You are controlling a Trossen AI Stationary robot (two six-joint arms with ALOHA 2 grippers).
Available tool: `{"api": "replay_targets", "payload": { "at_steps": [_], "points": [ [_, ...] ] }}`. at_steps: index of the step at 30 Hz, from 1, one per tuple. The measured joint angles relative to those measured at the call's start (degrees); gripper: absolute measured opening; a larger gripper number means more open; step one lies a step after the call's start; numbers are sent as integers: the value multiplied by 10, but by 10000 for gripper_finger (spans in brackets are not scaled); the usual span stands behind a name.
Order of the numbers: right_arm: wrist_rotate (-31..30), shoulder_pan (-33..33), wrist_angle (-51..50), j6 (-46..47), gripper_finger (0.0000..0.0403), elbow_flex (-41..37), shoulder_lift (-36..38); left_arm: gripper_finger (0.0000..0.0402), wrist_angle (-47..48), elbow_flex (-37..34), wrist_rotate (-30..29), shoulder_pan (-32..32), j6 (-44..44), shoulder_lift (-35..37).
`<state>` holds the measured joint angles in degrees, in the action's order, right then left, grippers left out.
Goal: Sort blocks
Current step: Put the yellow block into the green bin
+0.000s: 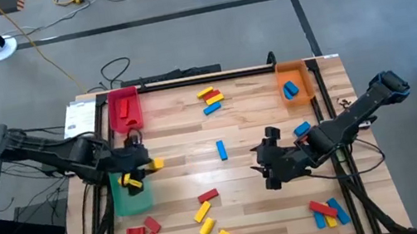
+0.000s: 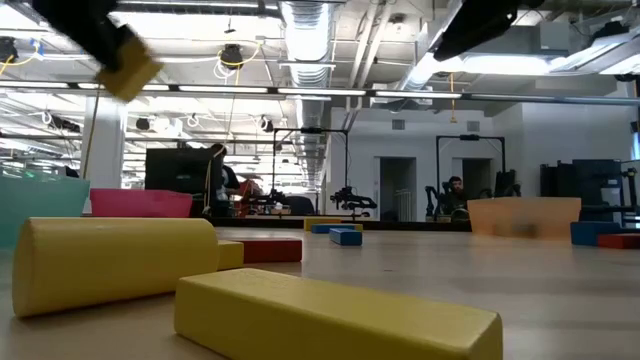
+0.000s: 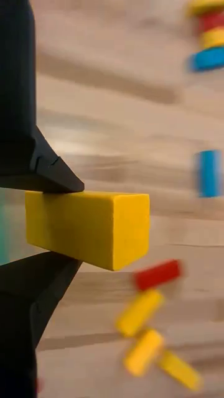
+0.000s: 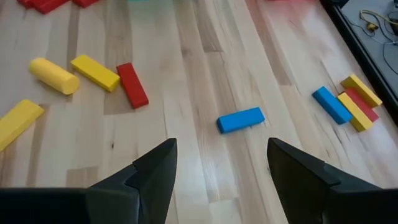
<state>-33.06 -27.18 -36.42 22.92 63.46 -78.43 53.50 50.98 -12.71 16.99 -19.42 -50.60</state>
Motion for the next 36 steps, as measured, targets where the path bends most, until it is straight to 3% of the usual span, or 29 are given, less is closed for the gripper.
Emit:
{"api": "replay_targets", "payload": {
  "at_steps": [10, 22, 36],
  "points": [
    [0, -2, 1, 2, 259, 0, 0, 128, 179, 0, 76, 39, -122, -43],
    [11, -18, 10, 6, 260, 0, -25, 129, 179, 0, 138, 85, -150, -122],
    [48, -17, 44, -18, 260, 0, -118, 142, 182, 0, 155, 94, -170, -173]
  ]
}}
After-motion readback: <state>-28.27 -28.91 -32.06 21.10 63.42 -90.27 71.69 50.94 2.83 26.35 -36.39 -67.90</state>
